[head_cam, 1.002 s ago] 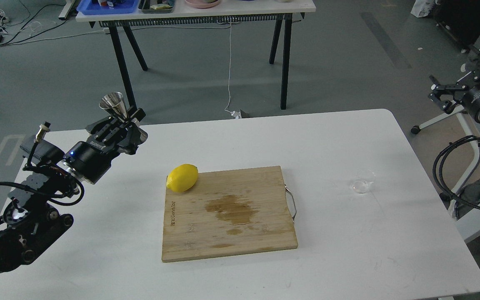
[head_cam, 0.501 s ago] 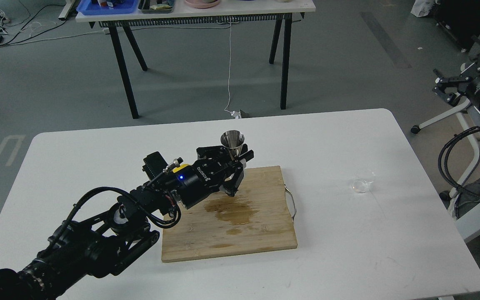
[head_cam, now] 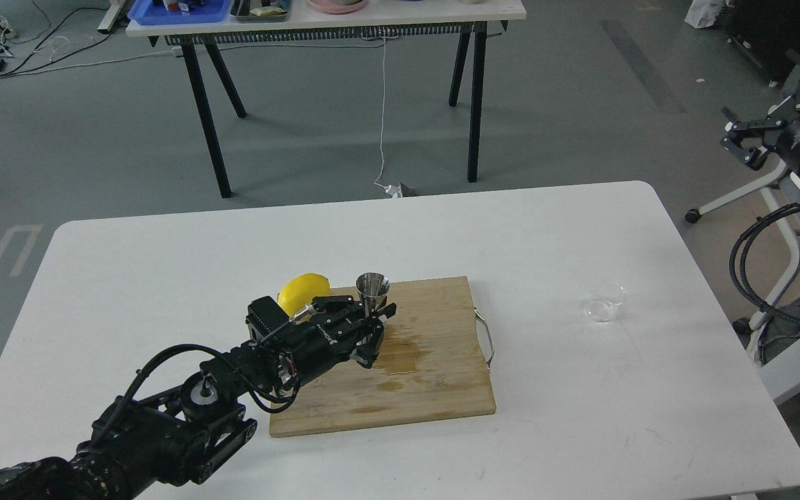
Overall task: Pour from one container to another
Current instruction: 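Lift the jigger with the left hand and carry it over the cutting board, then lower the jigger onto the board beside the lemon and open the left hand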
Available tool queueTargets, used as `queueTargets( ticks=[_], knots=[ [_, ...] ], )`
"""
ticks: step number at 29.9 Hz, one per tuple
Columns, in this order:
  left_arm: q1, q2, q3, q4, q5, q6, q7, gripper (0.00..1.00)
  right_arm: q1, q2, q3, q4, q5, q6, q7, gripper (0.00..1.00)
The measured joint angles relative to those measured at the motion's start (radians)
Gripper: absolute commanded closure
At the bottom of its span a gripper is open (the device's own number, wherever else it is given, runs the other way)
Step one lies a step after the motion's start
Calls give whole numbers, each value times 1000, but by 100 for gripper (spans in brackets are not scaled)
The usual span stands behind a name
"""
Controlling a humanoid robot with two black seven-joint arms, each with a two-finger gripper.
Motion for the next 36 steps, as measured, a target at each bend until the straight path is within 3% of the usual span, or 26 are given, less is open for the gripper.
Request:
queueTargets(
  ticks=[20,26,28,36],
  knots=[
    [21,0,1,-14,-7,0,0,62,-5,1,1,4,1,0,0,2],
    [21,0,1,-26,-7,0,0,38,-5,3,1,4,2,0,0,2],
    [21,0,1,-28,-7,0,0,25,-5,3,2,4,3,0,0,2],
    [30,0,2,-47,-8,0,0,5,-6,3,3,4,3,0,0,2]
  ],
)
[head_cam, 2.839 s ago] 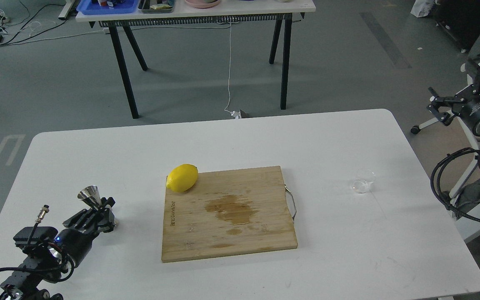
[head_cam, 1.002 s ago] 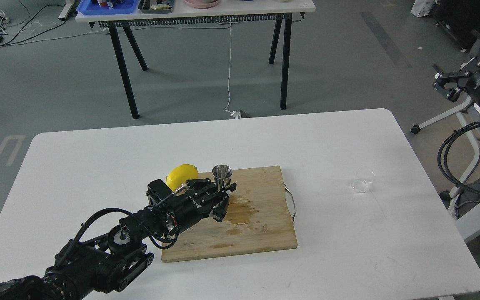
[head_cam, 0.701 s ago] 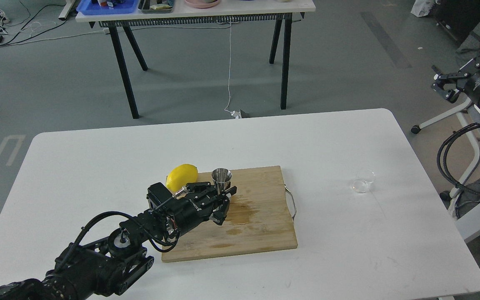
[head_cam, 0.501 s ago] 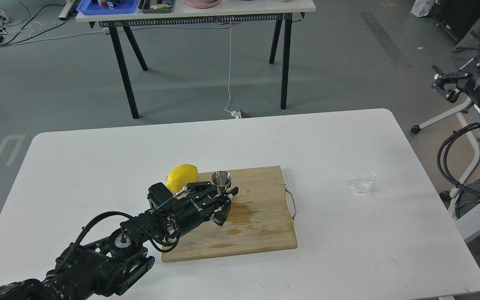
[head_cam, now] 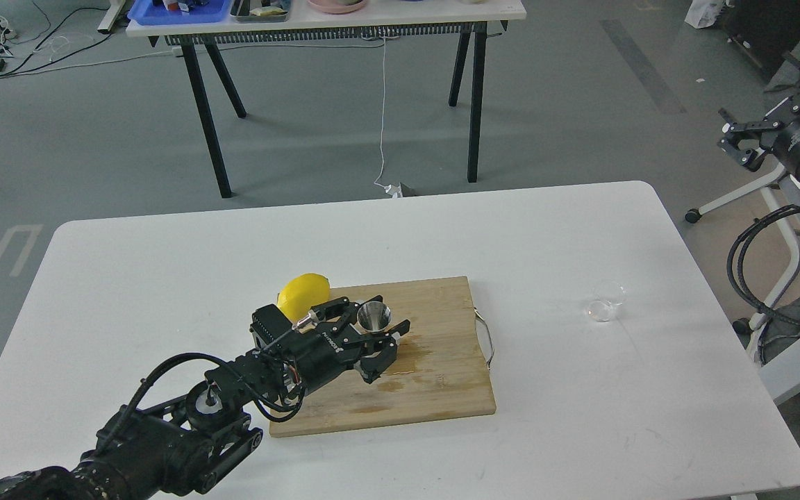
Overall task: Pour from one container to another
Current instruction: 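Lower the jigger onto the board beside the lemon and open the left hand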
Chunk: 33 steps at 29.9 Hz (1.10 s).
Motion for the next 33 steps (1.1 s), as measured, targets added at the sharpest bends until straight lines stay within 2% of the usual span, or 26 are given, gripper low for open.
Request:
queueTargets(
  ticks=[19,33],
  knots=[
    [30,2,0,-1,-1,0,0,3,-4,1,5,4,0,0,2,2],
    [72,82,-4,-5,-15,0,0,3,-6,1,11,6,3,0,1,2]
  ],
)
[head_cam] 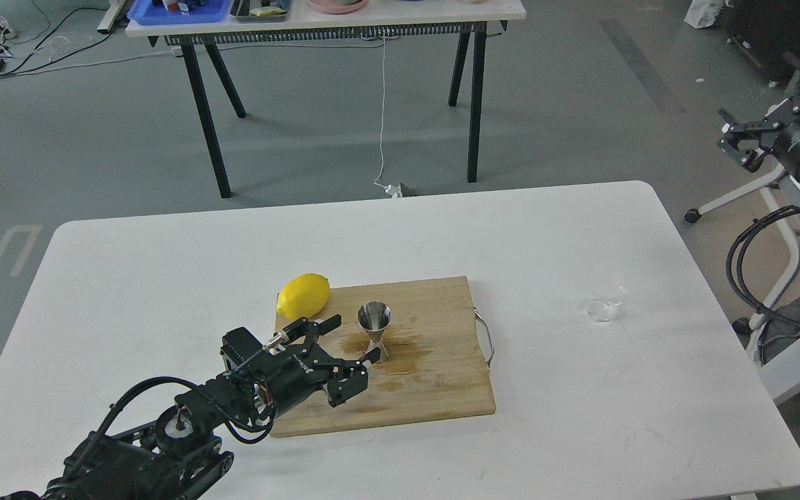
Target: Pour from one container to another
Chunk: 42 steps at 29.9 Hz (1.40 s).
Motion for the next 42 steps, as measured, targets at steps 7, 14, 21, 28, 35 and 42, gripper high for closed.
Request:
queueTargets(
  ticks=[7,14,21,28,35,42],
  knots=[
    [19,50,-5,-15,-2,0,0,3,-5,0,1,1,0,0,-1,2],
    [49,206,-3,-137,-113,0,0,4,-8,-1,4,2,0,0,0,2],
    [63,566,-4,-427,-315,-15,0,4,-8,0,5,2,0,0,0,2],
    [35,773,-36,-644,-676,-344,0,4,-18,16,7,11,2,0,1,2],
    [26,821,-301,-662,-1023,-878,0,4,-48,51,36,16,2,0,12,2],
    [22,884,-423,-457,-1401,-976,0,2,-79,96,70,18,3,0,16,2]
  ],
)
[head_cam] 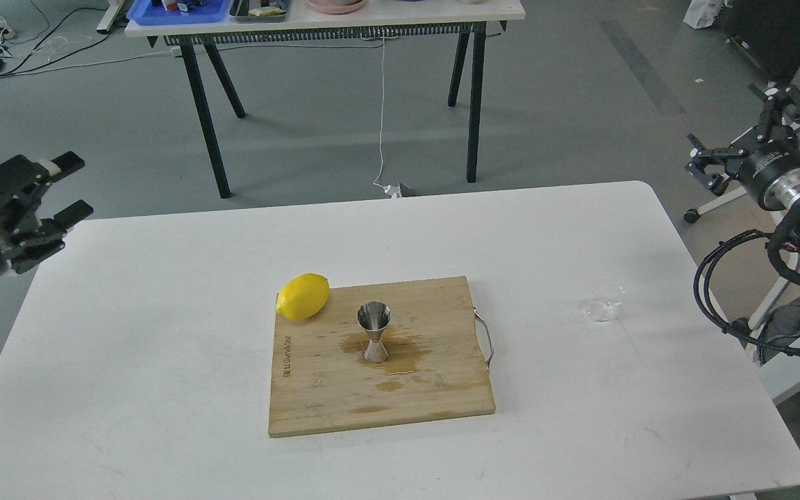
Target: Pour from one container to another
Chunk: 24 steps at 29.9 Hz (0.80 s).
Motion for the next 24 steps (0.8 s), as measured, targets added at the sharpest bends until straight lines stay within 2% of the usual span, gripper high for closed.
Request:
queueTargets(
  ticks=[4,7,14,19,21,24],
  knots=[
    [0,0,-104,128,-82,0,0,2,-9,25,19,2,10,0,0,2],
    [1,-21,-150,164,-111,-1,0,2,-15,46,46,23,67,0,-3,2],
    [-9,-87,-169,176,-142,-1,0,2,-57,45,75,178,385,0,-15,3],
    [-10,-101,-179,170,-171,-1,0,2,-153,16,116,329,521,-5,-16,4],
    [-10,-112,-179,169,-174,-1,0,2,-202,-13,145,439,538,-88,-15,4],
    [-10,-123,-174,169,-174,-1,0,2,-293,-45,214,604,549,-332,-13,4]
  ],
)
